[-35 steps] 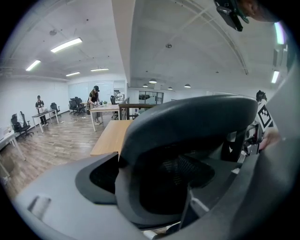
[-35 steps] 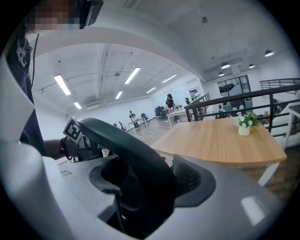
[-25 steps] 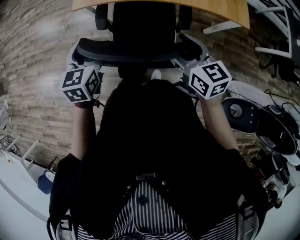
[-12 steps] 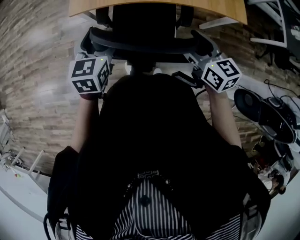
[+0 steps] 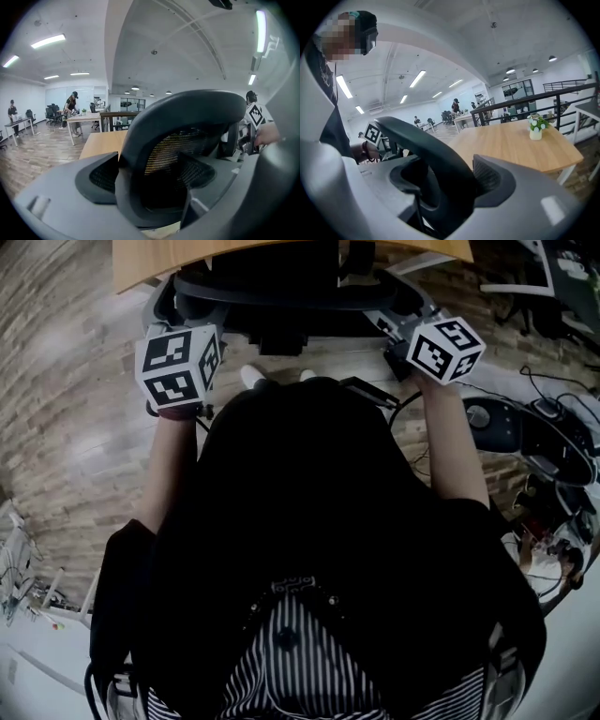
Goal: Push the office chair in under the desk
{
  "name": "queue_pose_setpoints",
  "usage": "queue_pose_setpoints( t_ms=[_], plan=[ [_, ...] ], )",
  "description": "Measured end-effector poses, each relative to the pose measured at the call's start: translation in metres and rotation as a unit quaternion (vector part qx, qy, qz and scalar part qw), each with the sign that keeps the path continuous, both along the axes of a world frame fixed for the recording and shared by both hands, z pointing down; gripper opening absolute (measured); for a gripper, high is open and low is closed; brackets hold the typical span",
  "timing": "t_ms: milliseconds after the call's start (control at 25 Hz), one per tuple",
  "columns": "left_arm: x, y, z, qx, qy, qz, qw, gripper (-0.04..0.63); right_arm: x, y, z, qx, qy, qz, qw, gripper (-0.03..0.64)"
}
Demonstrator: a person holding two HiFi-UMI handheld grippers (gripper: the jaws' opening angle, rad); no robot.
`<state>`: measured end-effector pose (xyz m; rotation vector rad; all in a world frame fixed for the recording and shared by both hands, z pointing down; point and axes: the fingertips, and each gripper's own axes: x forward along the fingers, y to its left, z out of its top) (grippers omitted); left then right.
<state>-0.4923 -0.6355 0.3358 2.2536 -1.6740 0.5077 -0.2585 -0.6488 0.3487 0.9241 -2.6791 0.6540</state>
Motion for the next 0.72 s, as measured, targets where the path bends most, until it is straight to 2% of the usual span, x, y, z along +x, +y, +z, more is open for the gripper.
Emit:
queue_pose_setpoints(
  t_ms=[160,400,720],
  plan=[
    [0.000,-0.011,0.001,0.007,-0.011,0.022,0.9997,0.382,0.003,-0.014,-0.003,0.009,-0.007,0.011,1.000,0.302],
    [-0.011,-0.035,-0.003,0.007,-0.014,0.027,0.9995,0.373,-0.009,-0.045,-0.011,0.023,-0.008,0.019,1.000,0.302],
    [0.005,-0.056,0.010,0.010,-0.014,-0.003,0.9998,0.373,0.006,-0.068,0.000,0.019,-0.006,0.001,1.000,0.302]
  ],
)
